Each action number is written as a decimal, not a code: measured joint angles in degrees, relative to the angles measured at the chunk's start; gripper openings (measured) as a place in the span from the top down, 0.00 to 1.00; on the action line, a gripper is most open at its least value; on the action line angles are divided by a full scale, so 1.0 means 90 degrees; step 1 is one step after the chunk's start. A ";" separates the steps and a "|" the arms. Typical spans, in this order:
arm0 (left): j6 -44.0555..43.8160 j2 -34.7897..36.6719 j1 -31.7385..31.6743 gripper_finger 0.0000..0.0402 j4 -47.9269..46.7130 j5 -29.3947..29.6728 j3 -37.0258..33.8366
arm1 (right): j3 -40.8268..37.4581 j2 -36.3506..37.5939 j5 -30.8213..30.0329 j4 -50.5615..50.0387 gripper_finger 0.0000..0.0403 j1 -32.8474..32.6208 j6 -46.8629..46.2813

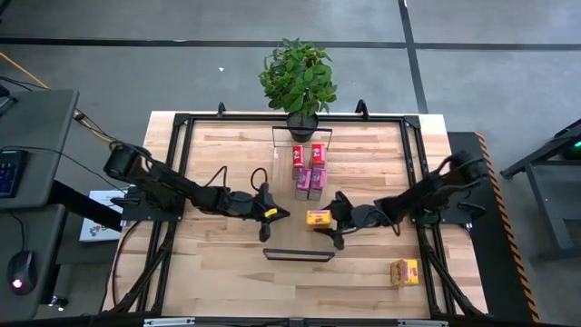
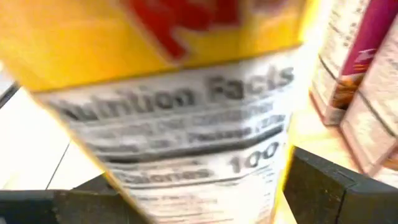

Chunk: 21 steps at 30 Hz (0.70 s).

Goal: Stack cereal on shelf
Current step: Put the left yellow cereal box on the shelf

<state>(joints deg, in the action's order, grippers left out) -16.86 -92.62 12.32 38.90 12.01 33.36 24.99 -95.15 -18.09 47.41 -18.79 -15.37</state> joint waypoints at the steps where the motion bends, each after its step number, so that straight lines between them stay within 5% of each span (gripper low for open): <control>1: 0.0056 0.0165 0.0000 1.00 -0.0251 0.0057 0.0000 | 0.0000 0.0179 -0.0001 -0.0258 0.31 0.0000 -0.0028; 16: 0.0286 0.1057 -0.0002 1.00 -0.1607 0.0914 0.0000 | 0.0000 0.2580 0.0271 -0.3756 0.32 0.0000 -0.0696; 21: 0.0284 0.1042 -0.0002 1.00 -0.1766 0.0919 -0.0002 | 0.0000 0.2821 0.0654 -0.4420 0.47 -0.0166 -0.0962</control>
<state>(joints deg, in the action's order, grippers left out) -14.31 -83.24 12.29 23.01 20.27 33.34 24.99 -69.76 -12.20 7.63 -20.28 -24.03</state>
